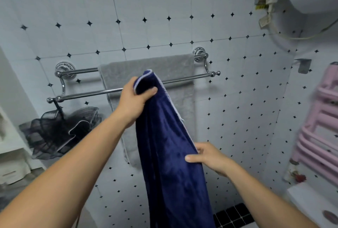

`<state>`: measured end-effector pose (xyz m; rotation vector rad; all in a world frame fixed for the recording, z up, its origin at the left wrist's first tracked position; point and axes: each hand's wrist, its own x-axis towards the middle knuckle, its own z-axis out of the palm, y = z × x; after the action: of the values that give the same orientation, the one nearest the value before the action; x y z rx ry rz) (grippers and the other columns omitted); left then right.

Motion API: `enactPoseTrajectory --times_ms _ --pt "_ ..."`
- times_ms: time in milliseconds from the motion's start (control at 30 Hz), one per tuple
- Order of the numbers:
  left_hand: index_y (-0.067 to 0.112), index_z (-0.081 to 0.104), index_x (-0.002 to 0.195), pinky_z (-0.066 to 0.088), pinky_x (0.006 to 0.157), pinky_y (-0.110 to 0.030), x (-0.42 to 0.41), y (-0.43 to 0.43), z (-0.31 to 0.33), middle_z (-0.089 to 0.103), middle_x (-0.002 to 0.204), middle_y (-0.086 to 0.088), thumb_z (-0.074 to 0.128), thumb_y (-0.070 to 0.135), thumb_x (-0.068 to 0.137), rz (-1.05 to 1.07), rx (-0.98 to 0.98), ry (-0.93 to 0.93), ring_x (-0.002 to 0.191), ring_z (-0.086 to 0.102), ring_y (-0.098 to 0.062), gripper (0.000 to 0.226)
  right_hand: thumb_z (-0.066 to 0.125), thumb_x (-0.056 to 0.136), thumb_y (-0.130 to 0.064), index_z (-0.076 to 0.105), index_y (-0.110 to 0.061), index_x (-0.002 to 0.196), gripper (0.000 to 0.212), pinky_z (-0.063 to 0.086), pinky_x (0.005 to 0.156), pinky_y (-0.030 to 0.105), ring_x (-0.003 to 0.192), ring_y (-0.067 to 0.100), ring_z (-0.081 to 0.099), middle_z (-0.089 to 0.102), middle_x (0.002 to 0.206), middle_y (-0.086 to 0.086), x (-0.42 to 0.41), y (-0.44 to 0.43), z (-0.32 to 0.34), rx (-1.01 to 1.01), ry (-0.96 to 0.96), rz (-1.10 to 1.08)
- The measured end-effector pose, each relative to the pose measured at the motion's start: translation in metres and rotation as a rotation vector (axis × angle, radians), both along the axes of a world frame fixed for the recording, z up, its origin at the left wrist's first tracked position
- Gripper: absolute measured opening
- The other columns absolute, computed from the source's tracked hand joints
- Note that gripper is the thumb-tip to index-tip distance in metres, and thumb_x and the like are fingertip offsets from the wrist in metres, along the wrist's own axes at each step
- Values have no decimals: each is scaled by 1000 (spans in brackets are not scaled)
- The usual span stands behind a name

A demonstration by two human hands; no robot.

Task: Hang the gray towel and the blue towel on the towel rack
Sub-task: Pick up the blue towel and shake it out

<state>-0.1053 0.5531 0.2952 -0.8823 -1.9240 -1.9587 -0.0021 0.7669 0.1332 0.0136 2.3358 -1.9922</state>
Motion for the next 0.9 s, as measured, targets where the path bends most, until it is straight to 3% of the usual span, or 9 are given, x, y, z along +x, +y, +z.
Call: enactPoseTrajectory --times_ms 133,267,367,500,600,700,800,900 --pt "29 63 100 50 75 -13 -16 -22 -3 69 94 10 72 3 82 35 -19 -2 81 65 4 33 83 74 -25 76 -7 99 32 54 94 43 99 28 71 76 104 12 9 27 -25 81 -107 -40" --pt "30 61 93 51 71 -13 -22 -26 -19 66 88 7 69 8 85 133 -34 -20 73 62 5 25 87 60 -41 77 -13 74 33 57 63 32 74 25 73 77 85 14 2 28 -11 51 -114 -122" --pt "28 61 90 50 69 -14 -22 -18 -34 65 81 6 65 6 88 147 -53 -63 68 60 1 23 80 67 -47 77 -8 79 41 57 76 36 82 27 73 76 90 16 -12 15 15 -90 -6 -195" --pt "15 61 95 48 64 -15 -7 -2 -55 65 75 7 60 4 92 107 -49 -170 64 60 0 11 67 88 -38 75 -7 103 35 54 93 42 98 27 71 75 104 14 -32 -13 66 -202 103 -270" --pt "20 66 90 48 65 -14 21 13 -69 71 70 13 57 10 95 -2 -29 -189 67 62 2 14 61 94 -27 69 3 100 32 60 78 41 81 29 73 75 91 18 -43 -37 95 -424 104 -315" --pt "23 69 97 49 73 -15 45 18 -84 75 87 14 53 20 98 -178 -23 -190 83 67 -2 16 53 98 -17 60 0 89 20 58 56 32 56 23 67 68 64 13 -48 -56 118 -678 120 -331" --pt "22 70 106 53 81 -24 51 16 -91 77 102 5 56 33 94 -231 -32 -232 96 71 -11 21 51 98 -8 54 -2 90 11 60 61 32 63 21 68 68 71 13 -48 -63 126 -787 187 -337" --pt "22 73 101 55 86 -37 48 19 -90 77 100 -1 67 23 86 -119 27 -240 96 72 -18 17 51 97 -4 55 -1 87 11 61 63 33 71 22 73 75 74 13 -39 -72 125 -751 203 -288"
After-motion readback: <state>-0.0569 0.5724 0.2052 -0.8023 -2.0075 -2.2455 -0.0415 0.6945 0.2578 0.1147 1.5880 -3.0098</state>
